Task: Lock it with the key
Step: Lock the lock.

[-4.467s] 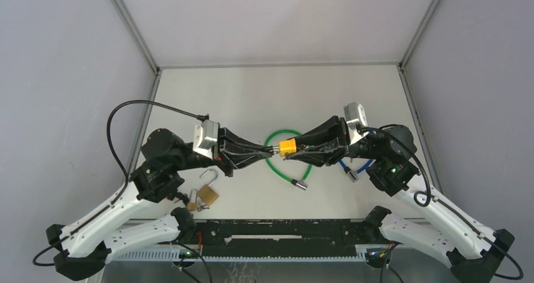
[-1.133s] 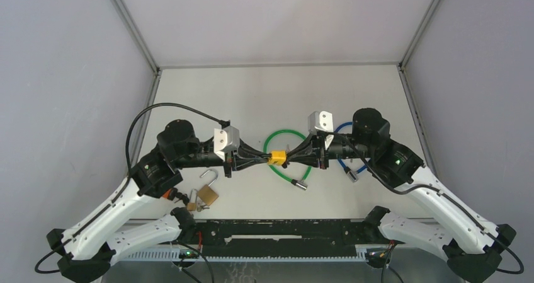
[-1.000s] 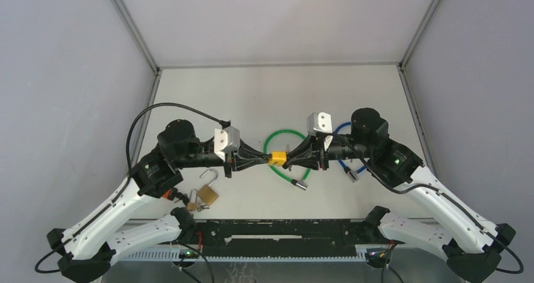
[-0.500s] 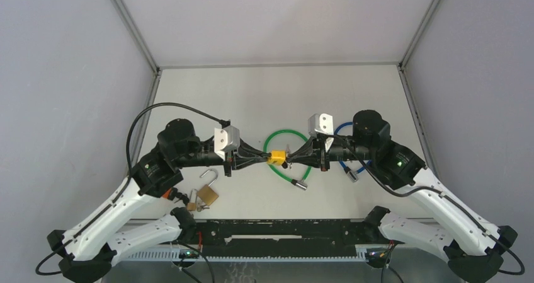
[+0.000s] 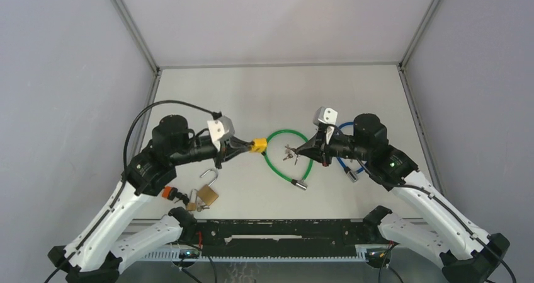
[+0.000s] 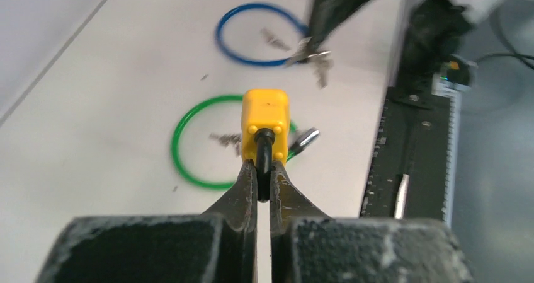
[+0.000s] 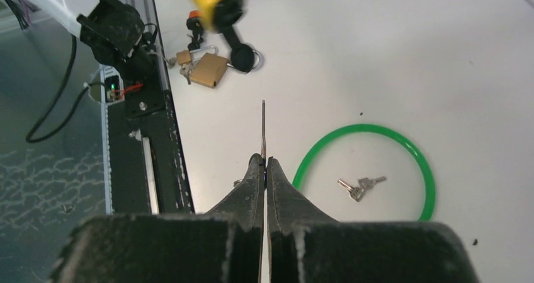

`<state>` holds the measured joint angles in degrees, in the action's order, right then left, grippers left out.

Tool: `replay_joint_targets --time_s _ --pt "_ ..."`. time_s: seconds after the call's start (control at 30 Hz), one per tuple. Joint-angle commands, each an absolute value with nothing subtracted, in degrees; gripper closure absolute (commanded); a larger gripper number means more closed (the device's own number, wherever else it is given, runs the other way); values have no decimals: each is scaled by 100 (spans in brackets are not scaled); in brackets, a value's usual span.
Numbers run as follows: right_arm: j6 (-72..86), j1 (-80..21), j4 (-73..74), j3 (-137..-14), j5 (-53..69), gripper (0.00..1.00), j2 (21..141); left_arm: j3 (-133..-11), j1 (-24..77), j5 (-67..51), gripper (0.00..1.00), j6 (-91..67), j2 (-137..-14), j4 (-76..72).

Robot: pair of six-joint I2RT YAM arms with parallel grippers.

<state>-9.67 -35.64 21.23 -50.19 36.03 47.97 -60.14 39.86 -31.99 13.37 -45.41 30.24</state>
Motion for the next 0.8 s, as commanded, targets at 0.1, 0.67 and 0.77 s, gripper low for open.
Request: replay_joint_targets --time_s 0.1,0.67,0.77 --pt "137 -3579 1052 -5002 3482 100 5325 -6177 1986 -2963 100 -492 -6261 3917" --pt "1471 -4141 -401 -4834 3180 100 7061 -7132 1095 -3593 83 -813 -10405 3857" --pt "1868 -4322 -706 -4912 3056 100 7526 -7072 943 -3349 45 -1027 -10346 3643"
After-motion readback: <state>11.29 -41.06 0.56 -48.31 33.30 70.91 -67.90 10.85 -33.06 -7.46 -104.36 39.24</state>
